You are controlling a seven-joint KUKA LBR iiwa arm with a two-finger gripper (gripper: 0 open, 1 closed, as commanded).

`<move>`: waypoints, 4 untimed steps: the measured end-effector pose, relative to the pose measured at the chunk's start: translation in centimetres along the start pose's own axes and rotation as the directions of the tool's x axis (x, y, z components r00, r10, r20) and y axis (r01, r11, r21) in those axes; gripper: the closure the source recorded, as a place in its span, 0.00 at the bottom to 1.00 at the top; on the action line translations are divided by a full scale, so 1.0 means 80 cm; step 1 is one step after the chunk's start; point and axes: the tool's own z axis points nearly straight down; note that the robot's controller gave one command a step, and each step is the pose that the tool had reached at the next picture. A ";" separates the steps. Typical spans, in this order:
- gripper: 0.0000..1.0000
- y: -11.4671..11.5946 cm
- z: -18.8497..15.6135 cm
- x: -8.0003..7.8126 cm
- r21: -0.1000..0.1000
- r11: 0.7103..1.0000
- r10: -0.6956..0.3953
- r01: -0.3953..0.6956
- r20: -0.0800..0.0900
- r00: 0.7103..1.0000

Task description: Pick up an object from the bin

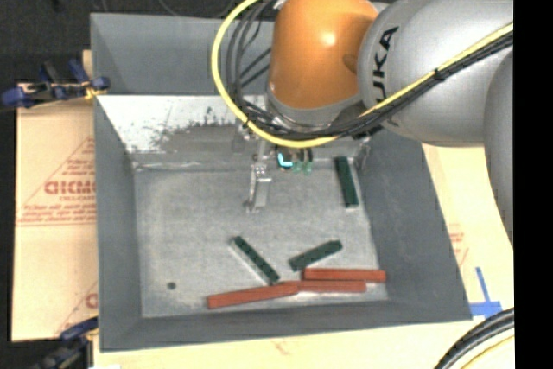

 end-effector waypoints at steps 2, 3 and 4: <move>0.00 -0.132 0.180 0.082 0.003 0.829 -0.560 0.560 -0.002 0.829; 1.00 -0.129 0.177 0.079 0.003 0.830 -0.557 0.557 0.004 0.830; 0.00 -0.128 0.177 0.079 0.001 0.831 -0.556 0.556 0.004 0.831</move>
Offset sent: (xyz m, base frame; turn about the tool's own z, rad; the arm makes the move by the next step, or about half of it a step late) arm -0.0228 -0.0650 -0.0923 -0.2063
